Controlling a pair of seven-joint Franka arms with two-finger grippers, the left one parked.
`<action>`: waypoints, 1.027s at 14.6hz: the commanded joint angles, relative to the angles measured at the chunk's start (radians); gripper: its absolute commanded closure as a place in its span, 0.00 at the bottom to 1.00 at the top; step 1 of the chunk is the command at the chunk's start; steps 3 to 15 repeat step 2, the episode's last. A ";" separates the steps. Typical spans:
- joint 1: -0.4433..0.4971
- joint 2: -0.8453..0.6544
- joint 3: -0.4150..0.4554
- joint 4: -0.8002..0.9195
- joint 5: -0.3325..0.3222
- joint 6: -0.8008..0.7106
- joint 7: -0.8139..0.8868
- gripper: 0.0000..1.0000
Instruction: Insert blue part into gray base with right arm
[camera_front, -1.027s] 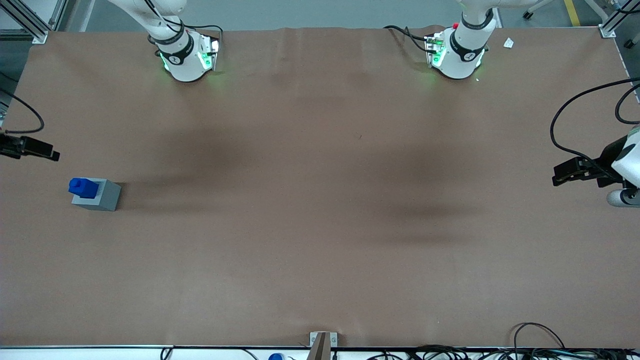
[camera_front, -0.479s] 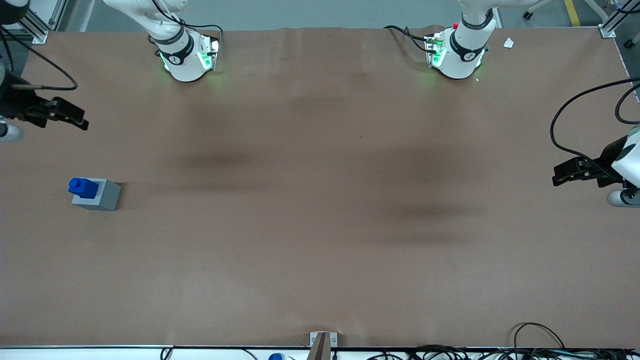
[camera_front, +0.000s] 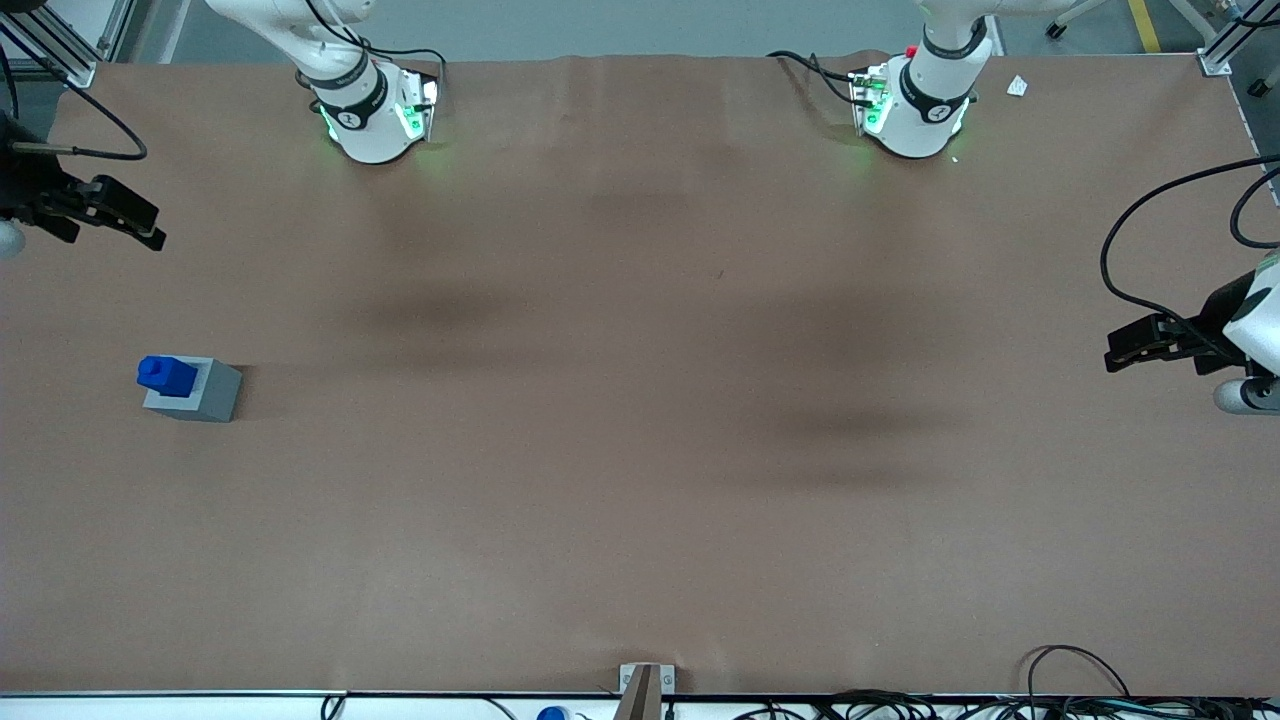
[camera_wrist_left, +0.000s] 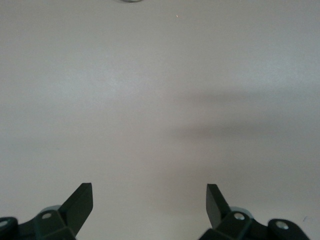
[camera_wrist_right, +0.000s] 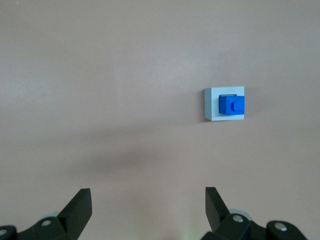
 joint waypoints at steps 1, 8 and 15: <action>-0.003 0.008 0.002 0.013 -0.010 0.006 0.017 0.00; -0.003 0.008 0.002 0.013 -0.010 0.006 0.018 0.00; -0.003 0.008 0.002 0.013 -0.010 0.006 0.018 0.00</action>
